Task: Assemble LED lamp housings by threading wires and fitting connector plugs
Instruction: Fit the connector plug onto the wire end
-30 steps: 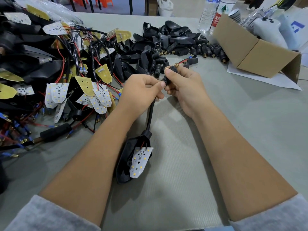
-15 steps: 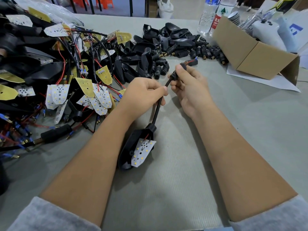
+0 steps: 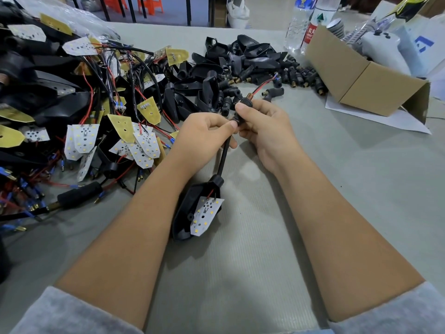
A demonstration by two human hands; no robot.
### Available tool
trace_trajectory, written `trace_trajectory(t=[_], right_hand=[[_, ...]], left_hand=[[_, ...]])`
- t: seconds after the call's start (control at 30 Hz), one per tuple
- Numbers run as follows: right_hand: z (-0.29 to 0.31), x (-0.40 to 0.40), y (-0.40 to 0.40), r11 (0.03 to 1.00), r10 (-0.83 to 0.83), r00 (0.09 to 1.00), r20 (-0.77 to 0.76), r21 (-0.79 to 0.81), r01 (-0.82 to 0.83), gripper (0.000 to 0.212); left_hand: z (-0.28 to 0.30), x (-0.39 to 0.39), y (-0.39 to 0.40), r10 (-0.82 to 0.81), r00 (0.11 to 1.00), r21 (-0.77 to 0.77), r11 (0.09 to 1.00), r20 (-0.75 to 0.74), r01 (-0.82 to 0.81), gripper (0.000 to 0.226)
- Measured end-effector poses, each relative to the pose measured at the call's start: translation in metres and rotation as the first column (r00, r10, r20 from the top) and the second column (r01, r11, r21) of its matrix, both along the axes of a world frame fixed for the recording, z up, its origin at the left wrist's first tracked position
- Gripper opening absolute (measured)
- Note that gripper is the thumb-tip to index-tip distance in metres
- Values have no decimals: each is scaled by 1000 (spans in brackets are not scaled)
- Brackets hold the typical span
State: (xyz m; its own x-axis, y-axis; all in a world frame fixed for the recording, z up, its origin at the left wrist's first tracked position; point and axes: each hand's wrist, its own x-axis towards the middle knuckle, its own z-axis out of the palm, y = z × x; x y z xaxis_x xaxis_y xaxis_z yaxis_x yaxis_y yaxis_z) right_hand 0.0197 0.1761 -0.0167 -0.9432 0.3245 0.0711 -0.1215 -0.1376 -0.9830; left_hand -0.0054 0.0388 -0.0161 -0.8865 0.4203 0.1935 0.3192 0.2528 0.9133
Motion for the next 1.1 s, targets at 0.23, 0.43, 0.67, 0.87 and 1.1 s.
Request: trace_trajectory(t=[0.23,0.43,0.67,0.87,1.1], right_hand=[[3,-2,3,963,-131,991,-22,-239,122,6],[3,-1,3,976,-99,995,-1,-195,97,8],[4,1,-4,1000,-5,1000,-7,-27,5,2],[5,1,-4,998,-13,1000,6,-56,13,11],[5,1,0,976,-104,994,-36,-198,95,6]], left_hand=[[1,-1,-2,-160,979,20,987,128,159,26],[-2,-6,-5,-182,976,-17,982,121,186,23],[-2,-7,-6,-143,987,-29,989,72,145,24],[-1,-6,-6,-111,992,-51,992,56,114,26],[7,-1,-7,-220,956,-133,960,193,248,31]])
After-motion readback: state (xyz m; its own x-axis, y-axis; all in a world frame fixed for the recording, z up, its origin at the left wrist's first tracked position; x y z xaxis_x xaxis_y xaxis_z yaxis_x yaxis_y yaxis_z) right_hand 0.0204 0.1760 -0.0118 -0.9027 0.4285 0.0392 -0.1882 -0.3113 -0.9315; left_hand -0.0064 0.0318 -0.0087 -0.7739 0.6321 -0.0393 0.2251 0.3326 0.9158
